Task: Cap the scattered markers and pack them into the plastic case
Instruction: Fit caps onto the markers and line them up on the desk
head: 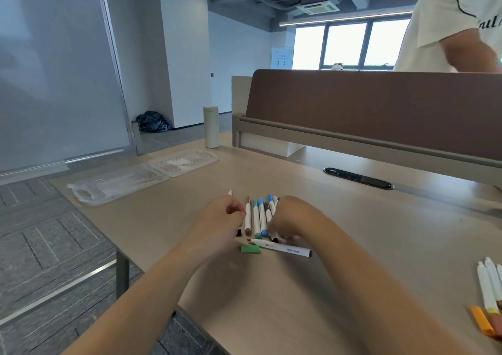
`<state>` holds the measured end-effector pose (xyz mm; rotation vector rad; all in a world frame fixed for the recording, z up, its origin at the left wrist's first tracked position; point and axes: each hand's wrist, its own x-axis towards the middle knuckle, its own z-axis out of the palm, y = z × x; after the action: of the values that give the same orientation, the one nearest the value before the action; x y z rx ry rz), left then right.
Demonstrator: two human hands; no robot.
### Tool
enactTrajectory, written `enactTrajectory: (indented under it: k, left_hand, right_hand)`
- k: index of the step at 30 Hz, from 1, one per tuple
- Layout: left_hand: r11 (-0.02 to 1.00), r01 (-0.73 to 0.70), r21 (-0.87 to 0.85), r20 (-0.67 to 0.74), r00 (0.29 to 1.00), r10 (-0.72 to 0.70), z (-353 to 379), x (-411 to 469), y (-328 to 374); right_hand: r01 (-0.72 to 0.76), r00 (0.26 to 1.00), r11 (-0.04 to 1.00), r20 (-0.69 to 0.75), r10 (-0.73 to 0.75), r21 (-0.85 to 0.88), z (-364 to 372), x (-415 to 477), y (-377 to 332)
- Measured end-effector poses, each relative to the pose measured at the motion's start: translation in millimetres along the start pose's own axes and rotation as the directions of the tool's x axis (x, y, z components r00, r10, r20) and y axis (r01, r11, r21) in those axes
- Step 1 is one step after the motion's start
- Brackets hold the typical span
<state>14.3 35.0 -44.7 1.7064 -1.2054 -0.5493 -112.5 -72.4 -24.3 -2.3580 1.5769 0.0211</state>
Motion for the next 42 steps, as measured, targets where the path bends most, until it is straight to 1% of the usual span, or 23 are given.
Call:
enactTrajectory:
  k: [4, 8, 11, 12, 14, 16, 18, 20, 24, 26, 28, 32, 35, 38, 40, 42]
  left_hand:
    - [1.0, -0.006, 0.01, 0.006, 1.0, 0.006, -4, -1, -2]
    - [1.0, 0.009, 0.028, 0.008, 1.0, -0.009, -6, -3, -2]
    - [0.999, 0.036, 0.019, 0.012, 0.999, -0.036, -7, -3, 0]
    - [0.999, 0.051, 0.0, 0.011, 0.999, -0.051, -9, -3, 0]
    - [0.989, 0.104, -0.104, 0.003, 0.995, -0.104, -11, 0, 0]
    - [0.951, 0.174, -0.257, -0.011, 0.983, -0.183, -15, 4, 1]
    - [0.905, 0.229, -0.36, -0.013, 0.968, -0.25, -20, 8, 2]
    - [0.891, 0.253, -0.376, -0.016, 0.96, -0.279, -25, 10, 2]
    - [0.881, 0.214, -0.422, -0.002, 0.972, -0.237, -31, 7, -1]
    - [0.882, 0.194, -0.429, 0.018, 0.978, -0.206, -32, 5, -1]
    - [0.894, 0.167, -0.417, 0.043, 0.986, -0.164, -29, 2, 1]
    - [0.919, 0.108, -0.379, 0.031, 0.994, -0.104, -21, -1, 8]
    - [0.918, 0.081, -0.388, 0.016, 0.997, -0.081, -21, 0, 8]
    - [0.918, 0.083, -0.388, 0.029, 0.997, -0.077, -21, 0, 8]
    - [0.911, 0.087, -0.404, 0.034, 0.996, -0.08, -22, 0, 10]
    - [0.907, 0.09, -0.412, 0.033, 0.996, -0.084, -26, 0, 11]
  right_hand:
    - [-0.019, 0.997, 0.997, 0.069, 0.025, -0.078, -2, -1, -7]
    - [-0.002, 0.999, 0.993, 0.04, 0.007, -0.12, 0, -4, -7]
    - [0.041, 0.999, 0.996, 0.0, -0.041, -0.075, -12, -14, -5]
    - [0.067, 0.998, 0.996, 0.01, -0.066, -0.061, -19, -18, -4]
    - [0.148, 0.987, 0.989, 0.068, -0.147, -0.021, -33, -27, -2]
    - [0.253, 0.957, 0.966, 0.134, -0.258, 0.05, -43, -35, -1]
    - [0.337, 0.919, 0.937, 0.188, -0.348, 0.089, -48, -42, -2]
    - [0.381, 0.894, 0.921, 0.22, -0.39, 0.086, -50, -46, -4]
    - [0.402, 0.888, 0.914, 0.224, -0.402, 0.05, -52, -50, -7]
    - [0.423, 0.884, 0.906, 0.205, -0.421, 0.036, -48, -50, -13]
    - [0.445, 0.882, 0.893, 0.143, -0.449, 0.061, -43, -50, -20]
    - [0.448, 0.869, 0.852, 0.092, -0.486, 0.27, -33, -50, -28]
    - [0.46, 0.868, 0.818, 0.019, -0.496, 0.345, -32, -50, -26]
    - [0.505, 0.853, 0.804, -0.037, -0.521, 0.316, -29, -47, -27]
    - [0.546, 0.835, 0.791, -0.104, -0.54, 0.277, -24, -44, -30]
    - [0.558, 0.829, 0.777, -0.155, -0.538, 0.292, -19, -40, -32]
